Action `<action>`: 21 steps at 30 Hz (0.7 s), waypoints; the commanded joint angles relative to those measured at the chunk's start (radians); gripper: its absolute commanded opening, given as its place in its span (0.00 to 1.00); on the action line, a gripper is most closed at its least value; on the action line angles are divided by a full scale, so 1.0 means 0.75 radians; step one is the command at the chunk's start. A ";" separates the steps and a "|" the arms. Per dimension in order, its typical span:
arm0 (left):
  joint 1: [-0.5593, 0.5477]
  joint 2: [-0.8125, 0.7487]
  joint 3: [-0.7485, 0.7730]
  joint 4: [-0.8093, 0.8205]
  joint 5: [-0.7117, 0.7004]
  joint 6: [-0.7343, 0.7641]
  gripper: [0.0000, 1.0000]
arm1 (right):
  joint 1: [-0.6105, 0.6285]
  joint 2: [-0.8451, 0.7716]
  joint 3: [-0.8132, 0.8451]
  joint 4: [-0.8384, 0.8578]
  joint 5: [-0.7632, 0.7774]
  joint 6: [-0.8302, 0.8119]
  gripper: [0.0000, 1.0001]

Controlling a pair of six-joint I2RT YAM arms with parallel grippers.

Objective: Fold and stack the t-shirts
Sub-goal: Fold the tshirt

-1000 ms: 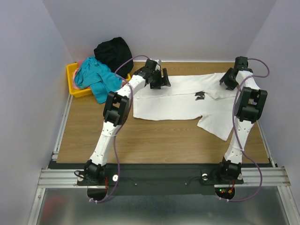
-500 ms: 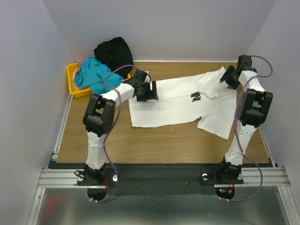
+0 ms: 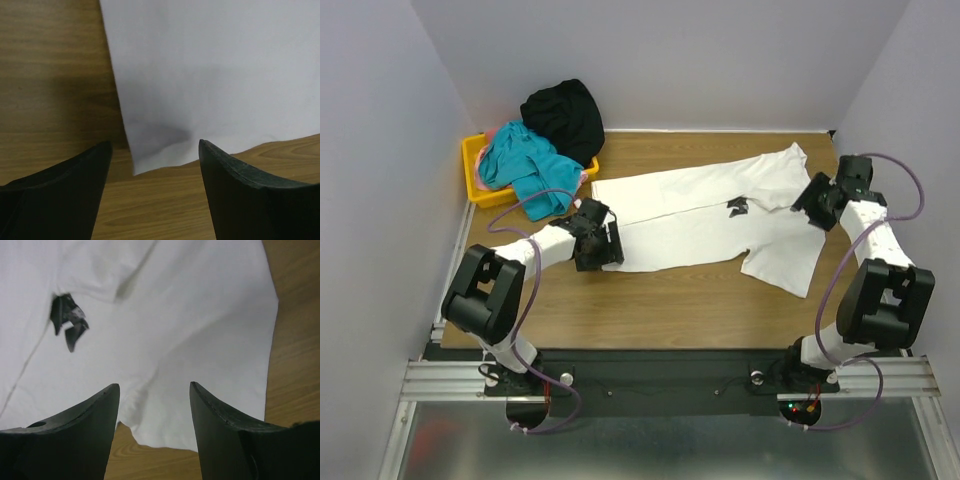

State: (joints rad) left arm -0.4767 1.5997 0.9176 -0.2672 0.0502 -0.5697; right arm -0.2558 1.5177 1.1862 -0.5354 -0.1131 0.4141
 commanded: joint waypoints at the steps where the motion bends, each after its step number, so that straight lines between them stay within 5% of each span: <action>1: -0.007 -0.094 -0.084 0.000 -0.057 -0.087 0.80 | -0.007 -0.127 -0.150 -0.004 -0.013 0.049 0.64; 12: -0.011 -0.118 -0.176 0.097 -0.042 -0.155 0.69 | -0.007 -0.189 -0.287 -0.008 0.069 0.088 0.64; 21: -0.011 -0.082 -0.150 0.121 -0.046 -0.142 0.44 | -0.009 -0.160 -0.297 -0.004 0.118 0.096 0.64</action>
State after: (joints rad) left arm -0.4786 1.5200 0.7933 -0.1955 0.0246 -0.6823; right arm -0.2558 1.3987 0.9707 -0.5678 -0.0750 0.4763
